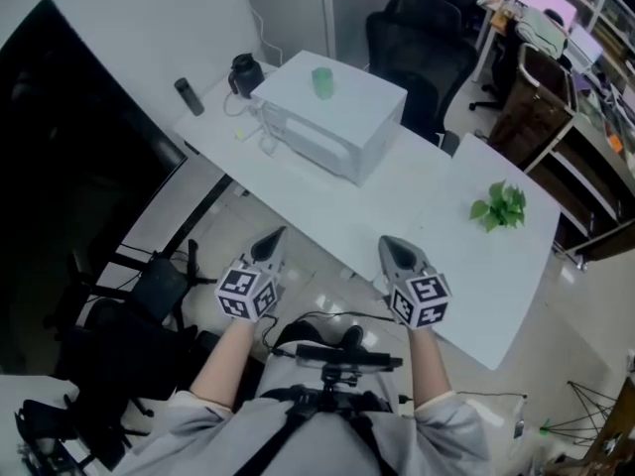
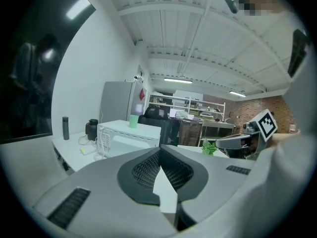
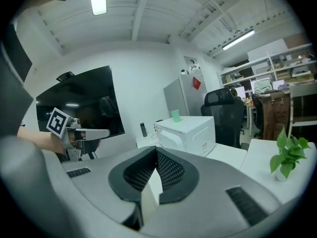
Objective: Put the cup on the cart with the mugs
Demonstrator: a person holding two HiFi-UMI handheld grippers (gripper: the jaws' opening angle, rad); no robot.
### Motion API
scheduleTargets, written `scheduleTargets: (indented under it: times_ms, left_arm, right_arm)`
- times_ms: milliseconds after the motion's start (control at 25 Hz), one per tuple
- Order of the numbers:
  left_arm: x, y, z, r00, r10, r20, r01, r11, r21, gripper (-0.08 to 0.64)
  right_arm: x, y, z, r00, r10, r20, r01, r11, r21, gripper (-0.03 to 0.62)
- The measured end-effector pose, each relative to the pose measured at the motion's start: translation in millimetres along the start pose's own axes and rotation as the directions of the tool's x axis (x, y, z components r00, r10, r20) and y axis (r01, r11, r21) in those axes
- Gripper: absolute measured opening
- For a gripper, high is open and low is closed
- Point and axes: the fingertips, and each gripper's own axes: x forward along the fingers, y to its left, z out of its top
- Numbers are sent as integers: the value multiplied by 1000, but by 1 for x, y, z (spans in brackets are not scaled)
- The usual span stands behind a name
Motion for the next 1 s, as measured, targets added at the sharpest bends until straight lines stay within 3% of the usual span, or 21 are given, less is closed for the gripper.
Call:
scheduleTargets:
  times_ms: [240,560,600,760,1000]
  left_arm:
    - [48,29,30,1000,-16,5,16,1000,14,5]
    - [153,88,74,993,-116,4,116,993,27,14]
    - [166,96,79,992,-130,3,130,991,27,88]
    - [216,129,95,986,-164,-2,164,986,39,120]
    - [285,158,114,973,-223,-55,227,969,100,318]
  right_arm:
    - [47,-12,33,1000,19,7,-19,1000,-22,2]
    - [131,-41,77,998,-62,16,63,998,-19,3]
    - [142,-42,83,998,-67,18,68,998,-19,2]
    - [186,-53,103,996,-94,11,94,995,-38,2]
    - [239,-74,115,989,-149,-14,149,988,-46,3]
